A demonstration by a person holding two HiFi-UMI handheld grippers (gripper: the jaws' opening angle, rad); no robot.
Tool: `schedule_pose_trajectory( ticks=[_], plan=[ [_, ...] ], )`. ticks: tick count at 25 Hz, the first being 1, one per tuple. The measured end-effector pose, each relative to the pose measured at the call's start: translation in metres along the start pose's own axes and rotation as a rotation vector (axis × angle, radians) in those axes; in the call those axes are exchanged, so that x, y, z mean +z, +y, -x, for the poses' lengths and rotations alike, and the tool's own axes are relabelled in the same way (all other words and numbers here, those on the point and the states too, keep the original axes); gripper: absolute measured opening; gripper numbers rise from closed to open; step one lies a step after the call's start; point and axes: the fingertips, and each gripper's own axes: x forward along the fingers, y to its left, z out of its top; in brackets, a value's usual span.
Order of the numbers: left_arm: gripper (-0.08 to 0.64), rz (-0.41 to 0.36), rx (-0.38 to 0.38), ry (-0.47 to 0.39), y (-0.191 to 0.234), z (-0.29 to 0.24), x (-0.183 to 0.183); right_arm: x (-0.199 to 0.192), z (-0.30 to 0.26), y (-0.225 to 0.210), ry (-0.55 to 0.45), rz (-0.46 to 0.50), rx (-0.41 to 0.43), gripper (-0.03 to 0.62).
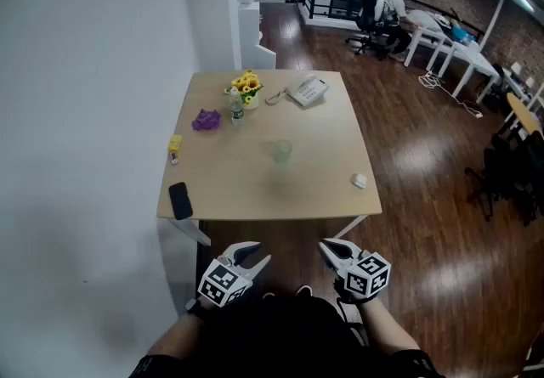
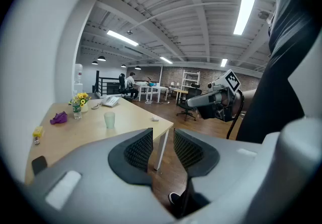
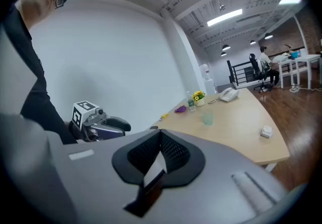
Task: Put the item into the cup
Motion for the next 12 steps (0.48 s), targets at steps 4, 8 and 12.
schedule_pose_trajectory(
  ticks=[4,8,12],
  plan=[
    [0.124,-0.005,0.0,-0.011,0.003,0.001,0.003,0.004,-0.003,-0.001,-0.009,0.008,-0.006,0.008],
    [0.124,-0.002,-0.002,-0.017,0.007,0.001,0.006,0.01,-0.002,-0.009,-0.011,0.019,-0.034,0.008],
    [0.124,-0.003,-0.007,-0.003,0.012,-0.003,0.001,0.017,0.0,-0.022,-0.01,0.035,-0.062,0.008]
  ],
)
